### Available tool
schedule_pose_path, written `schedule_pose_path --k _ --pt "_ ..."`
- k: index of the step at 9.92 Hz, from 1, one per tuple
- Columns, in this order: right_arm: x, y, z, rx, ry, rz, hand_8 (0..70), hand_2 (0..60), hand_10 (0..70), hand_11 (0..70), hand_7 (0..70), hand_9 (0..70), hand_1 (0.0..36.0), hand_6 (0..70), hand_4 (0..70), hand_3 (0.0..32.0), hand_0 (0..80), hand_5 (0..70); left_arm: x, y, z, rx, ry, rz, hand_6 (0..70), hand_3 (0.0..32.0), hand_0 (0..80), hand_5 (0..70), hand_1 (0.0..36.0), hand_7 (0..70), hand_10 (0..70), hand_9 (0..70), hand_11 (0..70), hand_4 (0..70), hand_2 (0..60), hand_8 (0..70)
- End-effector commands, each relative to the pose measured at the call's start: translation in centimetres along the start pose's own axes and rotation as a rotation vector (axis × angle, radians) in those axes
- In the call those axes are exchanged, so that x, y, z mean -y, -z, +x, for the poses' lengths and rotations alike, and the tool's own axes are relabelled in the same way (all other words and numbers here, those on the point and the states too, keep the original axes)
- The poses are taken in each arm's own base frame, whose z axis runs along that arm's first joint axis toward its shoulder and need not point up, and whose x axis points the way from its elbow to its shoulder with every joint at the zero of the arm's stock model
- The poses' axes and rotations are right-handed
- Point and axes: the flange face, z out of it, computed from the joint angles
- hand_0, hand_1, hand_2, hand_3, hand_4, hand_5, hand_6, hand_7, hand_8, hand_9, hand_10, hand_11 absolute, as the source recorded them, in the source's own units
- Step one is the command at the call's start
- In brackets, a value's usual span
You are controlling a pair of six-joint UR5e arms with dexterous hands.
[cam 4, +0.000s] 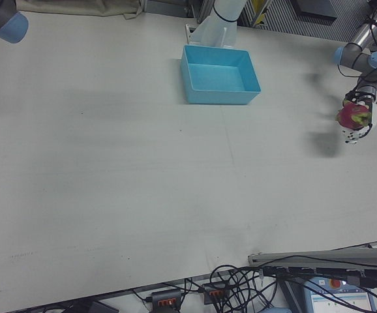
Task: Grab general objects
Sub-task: 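Carry the dragon fruit with the left hand toward the blue tray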
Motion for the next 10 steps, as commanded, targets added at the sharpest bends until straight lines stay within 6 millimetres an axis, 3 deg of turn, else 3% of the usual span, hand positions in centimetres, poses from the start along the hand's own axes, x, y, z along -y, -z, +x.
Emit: schedule_pose_path --k 1,2,4,6,7,8,9,10 --pt "0.0 0.0 0.0 0.000 0.000 0.000 0.0 0.0 0.0 0.0 0.0 0.0 0.0 0.0 0.0 0.0 0.0 0.0 -4.7 -1.0 1.4 -0.003 0.107 -0.179 70.0 0.0 41.5 70.0 0.0 70.0 70.0 70.0 70.0 70.0 30.1 70.0" --pt "0.0 0.0 0.0 0.000 0.000 0.000 0.0 0.0 0.0 0.0 0.0 0.0 0.0 0.0 0.0 0.0 0.0 0.0 -5.6 -1.2 1.3 0.008 0.121 -0.232 70.0 0.0 46.0 70.0 0.0 70.0 70.0 70.0 70.0 70.0 21.7 70.0" --pt "0.0 0.0 0.0 0.000 -0.002 0.000 0.0 0.0 0.0 0.0 0.0 0.0 0.0 0.0 0.0 0.0 0.0 0.0 -7.2 -0.3 -0.4 0.038 0.174 -0.328 70.0 0.0 47.2 70.0 0.0 70.0 70.0 70.0 70.0 70.0 43.1 70.0" --pt "0.0 0.0 0.0 0.000 -0.002 0.000 0.0 0.0 0.0 0.0 0.0 0.0 0.0 0.0 0.0 0.0 0.0 0.0 -10.1 1.0 -4.1 0.080 0.209 -0.415 70.0 0.0 50.1 70.0 0.0 70.0 70.0 70.0 70.0 70.0 45.8 70.0" --pt "0.0 0.0 0.0 0.000 -0.002 0.000 0.0 0.0 0.0 0.0 0.0 0.0 0.0 0.0 0.0 0.0 0.0 0.0 -14.0 0.9 -5.4 0.102 0.243 -0.466 70.0 0.0 50.9 70.0 0.0 70.0 70.0 70.0 70.0 70.0 45.5 70.0" --pt "0.0 0.0 0.0 0.000 -0.002 0.000 0.0 0.0 0.0 0.0 0.0 0.0 0.0 0.0 0.0 0.0 0.0 0.0 -17.8 0.4 -4.8 0.103 0.267 -0.499 70.0 0.0 51.7 70.0 0.0 70.0 70.0 70.0 70.0 70.0 45.1 70.0" --pt "0.0 0.0 0.0 0.000 -0.002 0.000 0.0 0.0 0.0 0.0 0.0 0.0 0.0 0.0 0.0 0.0 0.0 0.0 -19.4 0.1 -4.5 0.094 0.284 -0.520 70.0 0.0 51.5 70.0 0.0 70.0 70.0 70.0 70.0 70.0 52.2 70.0" --pt "0.0 0.0 0.0 0.000 -0.002 0.000 0.0 0.0 0.0 0.0 0.0 0.0 0.0 0.0 0.0 0.0 0.0 0.0 -20.0 0.4 -5.4 0.105 0.307 -0.522 70.0 0.0 53.2 70.0 1.9 70.0 70.0 70.0 70.0 70.0 58.9 70.0"
